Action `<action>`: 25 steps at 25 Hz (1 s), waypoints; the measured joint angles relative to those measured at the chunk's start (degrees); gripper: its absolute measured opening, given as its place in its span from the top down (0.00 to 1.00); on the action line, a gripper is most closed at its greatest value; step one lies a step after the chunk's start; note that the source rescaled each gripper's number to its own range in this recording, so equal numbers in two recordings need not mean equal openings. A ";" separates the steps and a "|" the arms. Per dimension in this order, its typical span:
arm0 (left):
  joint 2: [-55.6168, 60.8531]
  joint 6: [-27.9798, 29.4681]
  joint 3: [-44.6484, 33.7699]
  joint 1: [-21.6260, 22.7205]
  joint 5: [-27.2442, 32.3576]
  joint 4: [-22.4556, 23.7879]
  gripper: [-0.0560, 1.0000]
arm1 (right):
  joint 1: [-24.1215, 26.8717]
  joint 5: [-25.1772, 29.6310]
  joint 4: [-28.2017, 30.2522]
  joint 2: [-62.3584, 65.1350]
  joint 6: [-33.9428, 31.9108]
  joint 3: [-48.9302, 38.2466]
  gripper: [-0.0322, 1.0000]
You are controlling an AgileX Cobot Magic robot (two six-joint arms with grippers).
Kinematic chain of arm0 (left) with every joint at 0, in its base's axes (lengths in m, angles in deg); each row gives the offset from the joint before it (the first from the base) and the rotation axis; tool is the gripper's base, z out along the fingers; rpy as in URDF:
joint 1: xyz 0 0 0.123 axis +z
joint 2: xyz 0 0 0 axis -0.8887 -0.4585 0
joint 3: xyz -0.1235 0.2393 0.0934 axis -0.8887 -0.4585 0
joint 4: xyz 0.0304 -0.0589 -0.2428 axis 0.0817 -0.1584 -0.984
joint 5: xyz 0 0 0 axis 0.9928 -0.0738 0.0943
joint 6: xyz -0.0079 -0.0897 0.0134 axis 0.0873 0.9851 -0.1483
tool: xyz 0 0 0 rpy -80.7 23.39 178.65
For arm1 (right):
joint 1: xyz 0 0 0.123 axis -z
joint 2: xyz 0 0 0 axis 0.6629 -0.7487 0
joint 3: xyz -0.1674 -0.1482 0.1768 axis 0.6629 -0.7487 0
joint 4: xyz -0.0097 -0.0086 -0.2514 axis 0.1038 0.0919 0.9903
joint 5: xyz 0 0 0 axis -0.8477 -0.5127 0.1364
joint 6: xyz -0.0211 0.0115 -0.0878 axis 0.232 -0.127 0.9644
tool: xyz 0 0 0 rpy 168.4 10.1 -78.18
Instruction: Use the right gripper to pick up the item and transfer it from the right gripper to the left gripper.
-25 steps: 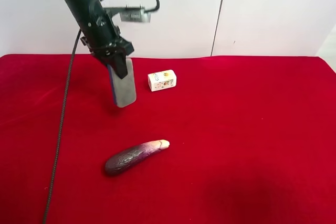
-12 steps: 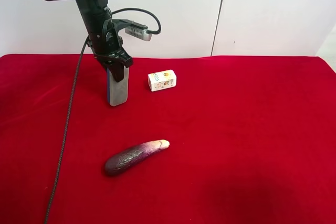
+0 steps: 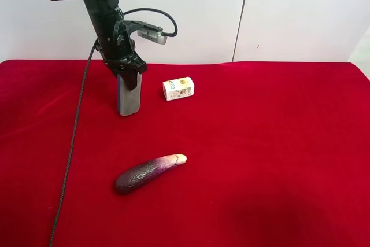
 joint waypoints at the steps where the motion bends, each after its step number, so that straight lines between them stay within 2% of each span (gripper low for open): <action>1: 0.00 0.15 0.00 0.00 0.00 0.06 0.57 | 0.00 0.00 0.00 0.00 0.00 0.00 0.00; 2: 0.00 0.47 0.00 0.00 0.00 0.13 0.37 | 0.00 0.00 0.00 0.00 0.00 0.00 0.00; 4: 0.00 0.99 0.00 0.00 0.00 0.17 0.12 | 0.00 0.00 0.00 0.00 0.00 0.00 0.00; 6: 0.00 1.11 0.00 0.00 0.00 0.17 0.04 | 0.00 0.00 0.00 0.00 0.00 0.00 0.00; 14: 0.63 1.11 0.04 0.00 0.00 0.17 0.00 | 0.00 0.00 0.00 0.00 0.00 0.00 0.00; 25: 13.25 4.29 1.06 -0.26 0.12 0.30 0.00 | 0.00 0.00 0.00 0.00 0.00 0.00 0.00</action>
